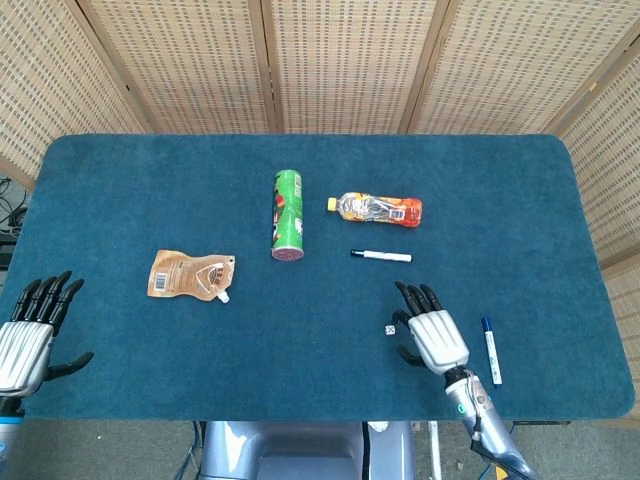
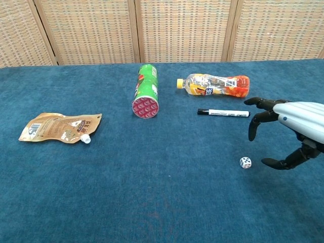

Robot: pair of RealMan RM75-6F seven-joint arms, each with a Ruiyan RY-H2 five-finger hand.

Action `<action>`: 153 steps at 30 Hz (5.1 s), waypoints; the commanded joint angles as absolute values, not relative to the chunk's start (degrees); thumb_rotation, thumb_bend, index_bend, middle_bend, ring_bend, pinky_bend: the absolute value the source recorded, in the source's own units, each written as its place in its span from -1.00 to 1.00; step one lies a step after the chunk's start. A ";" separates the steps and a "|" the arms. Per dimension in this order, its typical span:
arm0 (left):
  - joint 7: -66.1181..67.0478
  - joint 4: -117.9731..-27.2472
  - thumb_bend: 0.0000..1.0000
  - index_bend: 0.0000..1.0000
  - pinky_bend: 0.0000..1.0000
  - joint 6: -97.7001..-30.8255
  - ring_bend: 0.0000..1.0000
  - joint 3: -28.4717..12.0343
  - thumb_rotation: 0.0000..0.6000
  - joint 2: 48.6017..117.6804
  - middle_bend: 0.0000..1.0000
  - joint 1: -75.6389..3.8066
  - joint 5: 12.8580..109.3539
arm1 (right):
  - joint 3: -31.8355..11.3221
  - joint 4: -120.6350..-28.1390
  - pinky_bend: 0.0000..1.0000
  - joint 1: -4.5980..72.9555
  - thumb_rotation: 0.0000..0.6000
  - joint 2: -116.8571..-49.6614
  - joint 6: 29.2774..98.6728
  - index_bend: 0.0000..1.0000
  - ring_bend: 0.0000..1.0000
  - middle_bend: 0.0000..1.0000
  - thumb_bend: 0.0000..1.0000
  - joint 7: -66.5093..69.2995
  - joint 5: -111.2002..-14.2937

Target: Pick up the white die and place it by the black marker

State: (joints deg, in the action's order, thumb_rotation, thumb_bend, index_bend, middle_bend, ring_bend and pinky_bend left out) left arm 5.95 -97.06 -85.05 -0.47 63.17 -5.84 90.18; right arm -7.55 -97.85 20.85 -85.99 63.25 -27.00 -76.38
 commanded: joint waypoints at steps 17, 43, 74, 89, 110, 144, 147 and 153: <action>5.76 -96.36 -0.78 -1.00 -1.00 -84.11 -1.00 -0.44 1.00 63.68 -1.00 -6.30 89.66 | -8.34 -91.20 -1.00 26.14 1.00 -92.48 59.82 -0.21 -1.00 -1.00 -0.29 -29.35 -66.83; 5.15 -96.43 -0.78 -1.00 -1.00 -84.63 -1.00 -0.26 1.00 63.64 -1.00 -6.26 90.28 | -6.75 -87.21 -1.00 26.60 1.00 -94.14 61.79 -0.19 -1.00 -1.00 -0.27 -26.73 -65.25; 4.06 -96.53 -0.78 -1.00 -1.00 -84.64 -1.00 -0.24 1.00 63.35 -1.00 -6.36 90.32 | -6.46 -84.30 -1.00 26.70 1.00 -96.72 63.48 0.05 -1.00 -0.98 -0.22 -24.90 -65.59; 3.69 -96.39 -0.78 -1.00 -1.00 -84.74 -1.00 -0.31 1.00 63.30 -1.00 -6.39 90.28 | -8.51 -87.54 -1.00 27.54 1.00 -93.91 65.36 0.05 -1.00 -0.98 -0.22 -25.95 -66.82; 3.98 -96.87 -0.78 -1.00 -1.00 -84.76 -1.00 0.24 1.00 63.27 -1.00 -6.38 91.29 | -18.70 -102.07 -1.00 34.00 1.00 -82.70 67.66 0.05 -1.00 -0.98 -0.22 -35.49 -61.25; 3.74 -97.04 -0.78 -1.00 -1.00 -84.83 -1.00 0.58 1.00 63.16 -1.00 -6.39 91.91 | -13.70 -101.07 -1.00 34.10 1.00 -82.63 70.26 -0.21 -1.00 -1.00 -0.48 -32.95 -60.59; 3.78 -96.99 -0.78 -1.00 -1.00 -84.61 -1.00 0.65 1.00 63.12 -1.00 -6.42 91.81 | -11.84 -101.63 -1.00 32.73 1.00 -81.69 70.72 -0.21 -1.00 -1.00 -0.48 -32.08 -61.57; 3.76 -97.04 -0.78 -1.00 -1.00 -84.55 -1.00 0.63 1.00 63.15 -1.00 -6.43 91.71 | -8.24 -101.67 -1.00 28.78 1.00 -79.11 72.30 -0.27 -1.00 -1.00 -0.65 -28.60 -62.92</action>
State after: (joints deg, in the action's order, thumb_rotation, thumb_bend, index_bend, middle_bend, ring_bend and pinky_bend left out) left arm 3.77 -97.03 -84.56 0.63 63.15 -6.43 91.72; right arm -9.15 -101.61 29.76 -79.95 71.78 -29.43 -62.55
